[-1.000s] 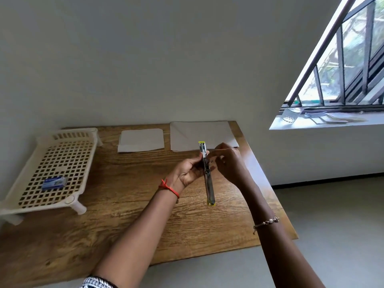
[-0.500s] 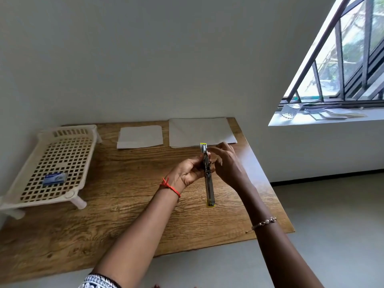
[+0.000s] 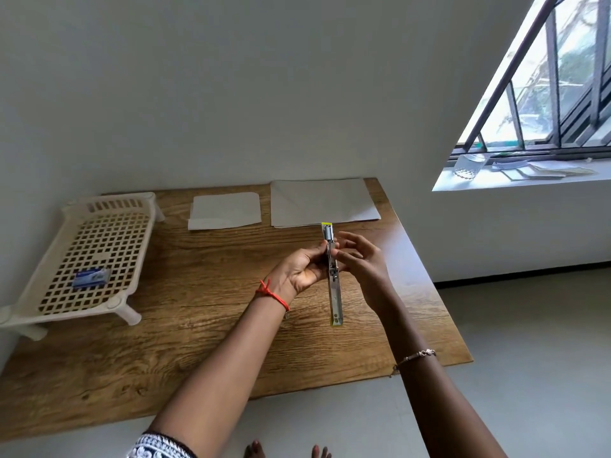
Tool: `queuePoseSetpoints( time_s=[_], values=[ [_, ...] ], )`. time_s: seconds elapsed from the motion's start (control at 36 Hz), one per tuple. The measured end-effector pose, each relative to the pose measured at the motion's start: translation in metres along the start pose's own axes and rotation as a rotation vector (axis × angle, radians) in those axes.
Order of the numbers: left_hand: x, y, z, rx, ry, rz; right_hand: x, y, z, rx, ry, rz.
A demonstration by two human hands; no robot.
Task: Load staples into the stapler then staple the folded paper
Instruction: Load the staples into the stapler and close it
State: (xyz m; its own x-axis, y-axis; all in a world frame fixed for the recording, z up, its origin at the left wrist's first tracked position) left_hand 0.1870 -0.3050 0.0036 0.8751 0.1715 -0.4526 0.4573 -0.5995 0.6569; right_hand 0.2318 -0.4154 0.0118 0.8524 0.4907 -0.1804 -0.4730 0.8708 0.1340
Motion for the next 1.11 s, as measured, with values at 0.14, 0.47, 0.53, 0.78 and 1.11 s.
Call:
queuePoseSetpoints(
  time_s=[0.14, 0.47, 0.53, 0.78, 1.11],
  values=[
    [0.003, 0.0, 0.002, -0.005, 0.004, 0.0, 0.004, -0.002, -0.005, 0.087, 0.102, -0.033],
    [0.002, 0.008, 0.003, 0.009, -0.005, 0.017, 0.014, 0.001, -0.005, 0.233, 0.241, -0.003],
    [0.003, 0.009, 0.001, -0.006, -0.001, 0.021, 0.015, 0.0, -0.004, 0.238, 0.229, 0.016],
    [0.01, 0.012, -0.011, -0.073, 0.031, 0.013, 0.017, -0.006, -0.008, 0.339, 0.077, 0.256],
    [0.022, 0.009, -0.028, -0.077, 0.109, -0.02, 0.014, 0.003, 0.002, -0.139, -0.186, 0.229]
  ],
)
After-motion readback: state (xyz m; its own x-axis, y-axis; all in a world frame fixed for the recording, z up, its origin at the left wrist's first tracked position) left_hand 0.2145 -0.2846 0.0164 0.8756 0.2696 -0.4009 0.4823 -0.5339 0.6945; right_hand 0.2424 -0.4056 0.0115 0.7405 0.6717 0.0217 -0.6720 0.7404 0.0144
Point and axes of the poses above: each hand's wrist, its own x-axis towards the middle knuckle, its own y-axis out of the palm, z = x × y, the point moved 4 cm from there along x, towards the middle knuckle, and after that the axes turned 8 degrees about y, right-handed, at the moved point
